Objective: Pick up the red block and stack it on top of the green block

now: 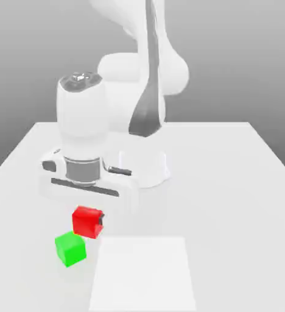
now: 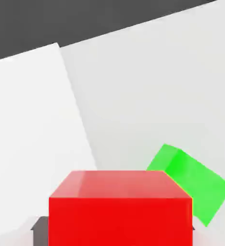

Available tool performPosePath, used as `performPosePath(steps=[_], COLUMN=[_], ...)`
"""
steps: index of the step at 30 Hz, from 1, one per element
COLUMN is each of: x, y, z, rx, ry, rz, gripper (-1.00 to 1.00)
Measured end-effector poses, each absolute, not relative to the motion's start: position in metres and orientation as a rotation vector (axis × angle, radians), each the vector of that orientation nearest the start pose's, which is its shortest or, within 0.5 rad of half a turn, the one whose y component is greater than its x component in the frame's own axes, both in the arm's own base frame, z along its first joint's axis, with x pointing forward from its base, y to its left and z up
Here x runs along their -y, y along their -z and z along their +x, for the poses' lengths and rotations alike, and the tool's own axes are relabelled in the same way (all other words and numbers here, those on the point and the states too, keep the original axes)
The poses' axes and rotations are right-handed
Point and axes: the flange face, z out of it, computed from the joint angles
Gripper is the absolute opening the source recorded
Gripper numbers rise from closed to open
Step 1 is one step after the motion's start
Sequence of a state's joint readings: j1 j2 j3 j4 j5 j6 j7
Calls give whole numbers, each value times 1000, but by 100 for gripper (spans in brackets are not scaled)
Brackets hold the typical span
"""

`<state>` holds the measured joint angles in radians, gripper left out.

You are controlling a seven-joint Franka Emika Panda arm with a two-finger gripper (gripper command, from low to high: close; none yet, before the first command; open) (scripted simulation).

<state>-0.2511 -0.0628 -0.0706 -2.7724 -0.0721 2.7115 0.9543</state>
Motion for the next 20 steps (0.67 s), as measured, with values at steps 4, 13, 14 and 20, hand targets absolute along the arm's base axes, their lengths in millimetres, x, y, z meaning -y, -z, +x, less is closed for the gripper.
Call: performPosePath(steps=[4, 13, 14, 20], x=[137, 163, 163, 163], y=[-239, -220, -211, -184], z=[361, 352, 352, 351], rx=[-2002, -2281, -2283, -2287], ry=[15, 1, 1, 1], rz=[-2444, -2156, -2154, -2152], gripper=[-100, -100, -100, 100])
